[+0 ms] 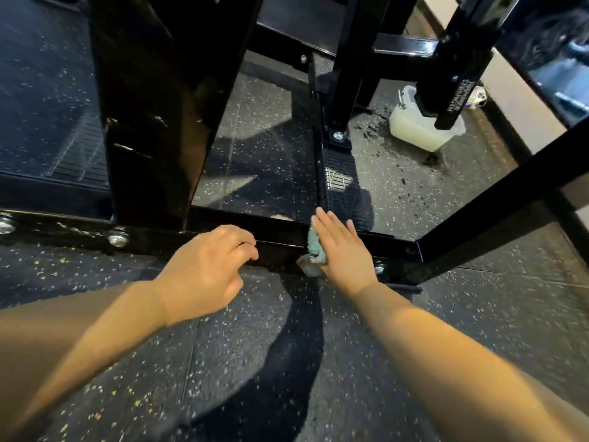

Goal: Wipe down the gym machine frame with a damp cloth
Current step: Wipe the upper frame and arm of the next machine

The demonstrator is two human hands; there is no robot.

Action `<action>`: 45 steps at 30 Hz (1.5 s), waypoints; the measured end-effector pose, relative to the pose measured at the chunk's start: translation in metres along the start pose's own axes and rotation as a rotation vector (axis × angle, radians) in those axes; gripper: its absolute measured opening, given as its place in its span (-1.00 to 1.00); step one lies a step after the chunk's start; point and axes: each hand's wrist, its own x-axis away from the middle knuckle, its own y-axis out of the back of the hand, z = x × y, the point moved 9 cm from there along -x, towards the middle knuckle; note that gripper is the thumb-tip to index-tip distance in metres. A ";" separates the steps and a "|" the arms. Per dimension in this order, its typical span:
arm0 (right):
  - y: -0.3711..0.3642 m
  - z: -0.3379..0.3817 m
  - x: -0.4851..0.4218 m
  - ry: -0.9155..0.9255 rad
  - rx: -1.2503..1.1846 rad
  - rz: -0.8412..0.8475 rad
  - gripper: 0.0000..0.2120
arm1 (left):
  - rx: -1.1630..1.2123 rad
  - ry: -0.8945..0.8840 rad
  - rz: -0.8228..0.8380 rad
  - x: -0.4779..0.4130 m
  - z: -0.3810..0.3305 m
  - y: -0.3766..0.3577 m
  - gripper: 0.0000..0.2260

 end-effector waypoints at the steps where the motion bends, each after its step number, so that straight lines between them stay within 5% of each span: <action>1: -0.004 -0.023 0.010 -0.042 -0.002 0.056 -0.16 | -0.038 0.009 0.011 -0.005 -0.001 -0.006 -0.71; 5: -0.004 -0.100 0.054 -0.207 -0.019 0.181 -0.18 | -0.098 0.071 0.111 -0.029 -0.011 -0.023 -0.39; 10: -0.006 -0.120 0.065 -0.245 0.038 0.154 -0.09 | -0.154 0.184 0.284 -0.041 -0.011 -0.052 -0.32; 15: -0.009 -0.061 0.019 -0.032 0.075 0.012 0.10 | -0.237 0.169 0.356 -0.038 -0.008 -0.057 -0.19; 22: -0.007 -0.033 0.002 0.143 0.015 0.048 0.00 | -0.373 0.203 0.437 -0.037 -0.007 -0.069 -0.12; 30: -0.006 -0.107 0.039 -0.252 0.035 0.132 -0.02 | -0.387 0.224 0.445 -0.041 -0.016 -0.072 -0.10; 38: -0.002 -0.030 0.005 0.099 0.012 0.048 -0.02 | -0.404 0.246 0.486 -0.038 -0.017 -0.069 -0.14; 45: -0.005 -0.121 0.052 -0.333 0.000 0.185 -0.07 | -0.352 0.265 0.477 -0.040 -0.020 -0.066 -0.13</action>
